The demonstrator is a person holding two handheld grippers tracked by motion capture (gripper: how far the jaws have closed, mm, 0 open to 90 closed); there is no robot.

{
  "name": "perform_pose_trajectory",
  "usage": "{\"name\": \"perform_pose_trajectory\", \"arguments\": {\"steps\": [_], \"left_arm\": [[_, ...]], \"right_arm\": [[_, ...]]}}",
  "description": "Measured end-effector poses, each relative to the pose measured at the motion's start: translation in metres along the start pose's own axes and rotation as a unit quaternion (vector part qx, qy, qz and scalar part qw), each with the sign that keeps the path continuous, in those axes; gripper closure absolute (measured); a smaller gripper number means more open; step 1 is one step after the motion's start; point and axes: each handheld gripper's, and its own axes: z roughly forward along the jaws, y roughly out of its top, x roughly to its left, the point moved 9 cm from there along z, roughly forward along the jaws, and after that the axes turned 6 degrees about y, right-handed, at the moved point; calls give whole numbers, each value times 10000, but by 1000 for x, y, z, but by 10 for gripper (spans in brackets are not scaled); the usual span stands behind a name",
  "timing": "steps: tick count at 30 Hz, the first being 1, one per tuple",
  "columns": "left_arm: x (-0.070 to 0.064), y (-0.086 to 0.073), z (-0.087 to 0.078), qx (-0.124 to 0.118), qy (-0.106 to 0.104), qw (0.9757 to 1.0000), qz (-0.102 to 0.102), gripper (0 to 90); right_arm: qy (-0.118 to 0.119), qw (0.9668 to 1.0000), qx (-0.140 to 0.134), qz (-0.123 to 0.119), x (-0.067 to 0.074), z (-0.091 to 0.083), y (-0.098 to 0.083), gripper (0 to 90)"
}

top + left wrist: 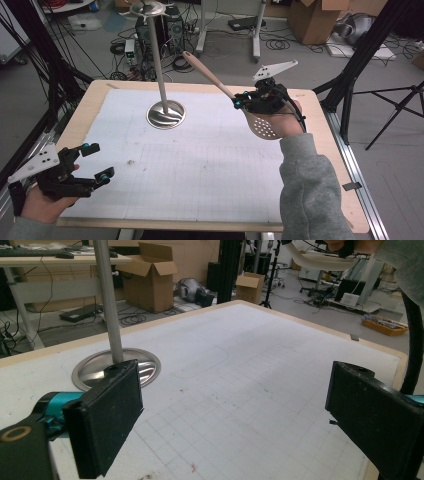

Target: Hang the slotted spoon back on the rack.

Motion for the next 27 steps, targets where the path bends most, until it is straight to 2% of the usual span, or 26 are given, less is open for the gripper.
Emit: {"name": "perform_pose_trajectory", "arguments": {"steps": [1, 6, 17, 27], "left_arm": [[0, 0, 0, -1, 5, 10000, 0, 85], [2, 0, -2, -29, 25, 10000, 7, 85], [5, 2, -4, -80, 51, 10000, -27, 85], [6, 2, -7, -74, 61, 9999, -34, 85]], "right_arm": [[-59, 9999, -44, -74, -1, 0, 3, 779], [-159, 9996, -196, -92, -1, 0, 13, 780], [-222, 9994, -252, -46, -5, 9, 26, 780], [-240, 9994, -255, -71, -5, 9, 36, 780]]}}
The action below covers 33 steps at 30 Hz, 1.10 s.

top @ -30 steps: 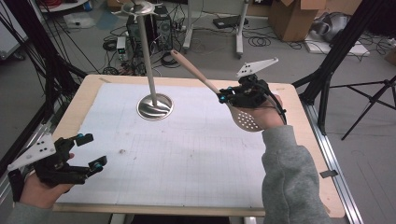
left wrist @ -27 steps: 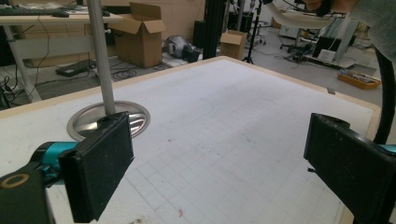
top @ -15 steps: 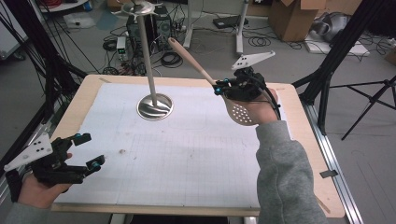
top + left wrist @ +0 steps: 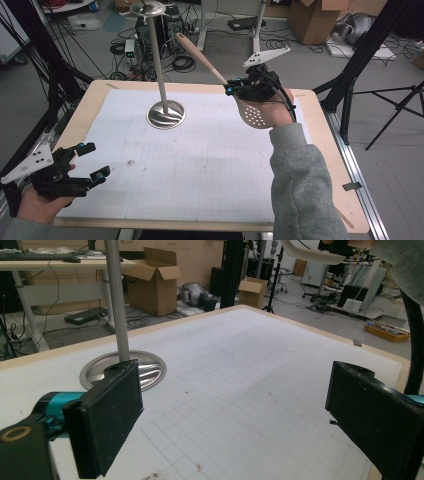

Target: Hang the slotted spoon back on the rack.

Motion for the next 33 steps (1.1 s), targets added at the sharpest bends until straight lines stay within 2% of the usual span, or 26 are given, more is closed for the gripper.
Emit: {"name": "perform_pose_trajectory", "arguments": {"steps": [12, 20, 25, 33], "left_arm": [[-1, 0, -3, -17, 12, 10000, -21, 85], [0, -1, -6, -11, 32, 10000, -25, 85], [0, 0, -8, -27, 41, 10000, -29, 85], [0, -1, -10, -14, 65, 10000, -30, 85]], "right_arm": [[-101, 9999, -47, 56, -4, -2, 14, 780], [-44, 9999, -126, 12, -2, 5, 25, 780], [30, 9997, -230, 1, 1, 5, 31, 780], [-7, 9996, -269, 45, -2, 2, 37, 779]]}}
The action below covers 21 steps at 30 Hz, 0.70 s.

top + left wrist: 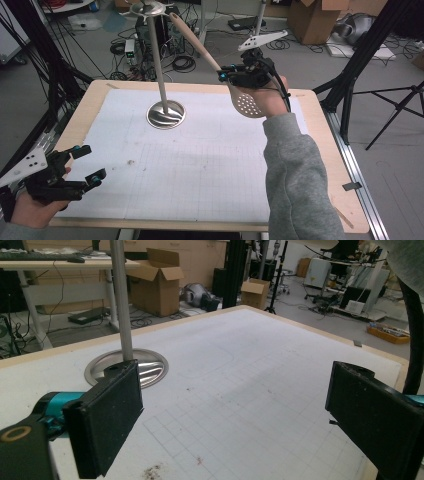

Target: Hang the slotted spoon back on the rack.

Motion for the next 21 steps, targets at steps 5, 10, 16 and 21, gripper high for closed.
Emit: {"name": "perform_pose_trajectory", "arguments": {"steps": [5, 10, 16, 21], "left_arm": [[0, -2, 1, 33, 7, 10000, 11, 85], [0, -1, 0, 12, 18, 10000, 6, 85], [-1, -1, -1, 19, 25, 10000, 13, 85], [-3, -2, -3, 7, -38, 10000, 25, 85]], "right_arm": [[64, 9999, -50, 87, -2, 2, 3, 780], [114, 9997, -97, 176, -3, 4, 5, 779], [148, 9998, -64, 150, -4, 7, 4, 779], [139, 9998, 42, 147, -5, 10, 1, 779]]}}
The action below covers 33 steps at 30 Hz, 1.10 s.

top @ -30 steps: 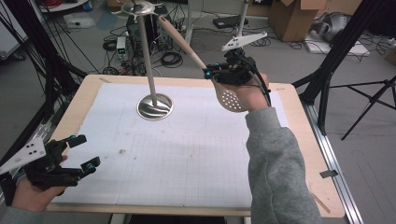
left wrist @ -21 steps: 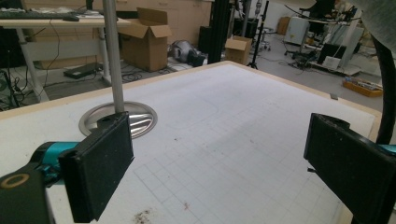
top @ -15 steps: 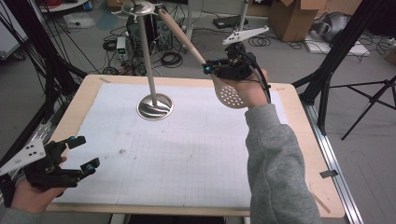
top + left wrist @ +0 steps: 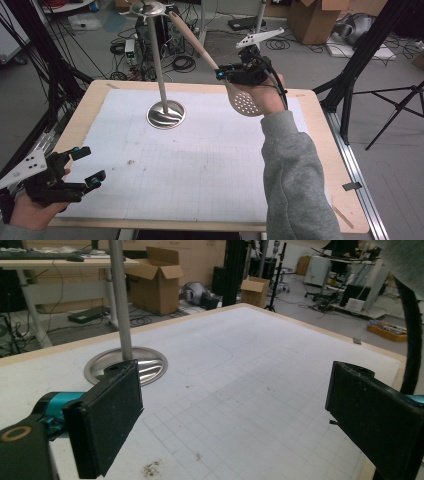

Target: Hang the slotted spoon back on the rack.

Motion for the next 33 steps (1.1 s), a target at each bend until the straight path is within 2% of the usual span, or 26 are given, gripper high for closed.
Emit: {"name": "perform_pose_trajectory", "arguments": {"steps": [33], "left_arm": [[2, 2, -7, -56, 56, 10000, -12, 85]], "right_arm": [[54, 9999, 152, 45, 5, 33, 0, 778]]}}
